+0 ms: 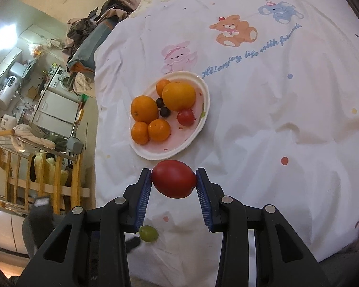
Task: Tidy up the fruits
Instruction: 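Grasp the green tomato with the left gripper while the right gripper holds the red tomato, then carry the red and green tomatoes over the plate with both grippers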
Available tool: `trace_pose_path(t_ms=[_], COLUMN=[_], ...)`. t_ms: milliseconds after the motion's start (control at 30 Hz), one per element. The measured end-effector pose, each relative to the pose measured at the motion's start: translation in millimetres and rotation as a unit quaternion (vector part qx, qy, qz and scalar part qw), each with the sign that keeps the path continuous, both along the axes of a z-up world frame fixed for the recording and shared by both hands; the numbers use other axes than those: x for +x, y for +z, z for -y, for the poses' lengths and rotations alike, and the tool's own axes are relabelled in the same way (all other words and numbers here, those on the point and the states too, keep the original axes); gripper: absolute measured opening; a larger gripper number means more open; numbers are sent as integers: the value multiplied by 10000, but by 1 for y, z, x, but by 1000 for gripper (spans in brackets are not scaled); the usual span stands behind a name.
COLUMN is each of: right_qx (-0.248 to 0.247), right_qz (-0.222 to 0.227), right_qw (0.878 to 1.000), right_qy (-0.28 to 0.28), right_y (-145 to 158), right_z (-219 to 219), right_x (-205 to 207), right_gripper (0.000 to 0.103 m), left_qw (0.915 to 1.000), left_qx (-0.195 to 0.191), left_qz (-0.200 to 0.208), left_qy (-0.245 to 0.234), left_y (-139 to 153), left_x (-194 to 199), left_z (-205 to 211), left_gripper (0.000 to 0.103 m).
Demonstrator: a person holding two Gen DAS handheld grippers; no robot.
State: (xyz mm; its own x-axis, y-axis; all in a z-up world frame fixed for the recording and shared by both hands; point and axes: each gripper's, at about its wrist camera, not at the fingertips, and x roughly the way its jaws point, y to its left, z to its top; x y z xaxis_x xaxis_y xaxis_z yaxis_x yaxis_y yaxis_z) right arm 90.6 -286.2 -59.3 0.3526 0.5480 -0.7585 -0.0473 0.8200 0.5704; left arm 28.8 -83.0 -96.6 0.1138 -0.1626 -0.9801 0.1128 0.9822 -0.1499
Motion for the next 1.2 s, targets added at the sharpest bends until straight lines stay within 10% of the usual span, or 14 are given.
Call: trace_pose_path(t_ms=[567,1200], right_qx=[-48,100], right_qz=[-9,243], right_qw=[9999,9997], right_qy=[123,20], right_y=[-2,12], right_z=[-6,1], right_x=[-1,3], right_gripper=[40,40], left_qw=[9985,9953], left_qx=[461,245], left_qz=[-3,902], left_qy=[-303,234], left_y=[-23,65], left_x=[-4,44], left_z=[31,-19], left_gripper=[27,27])
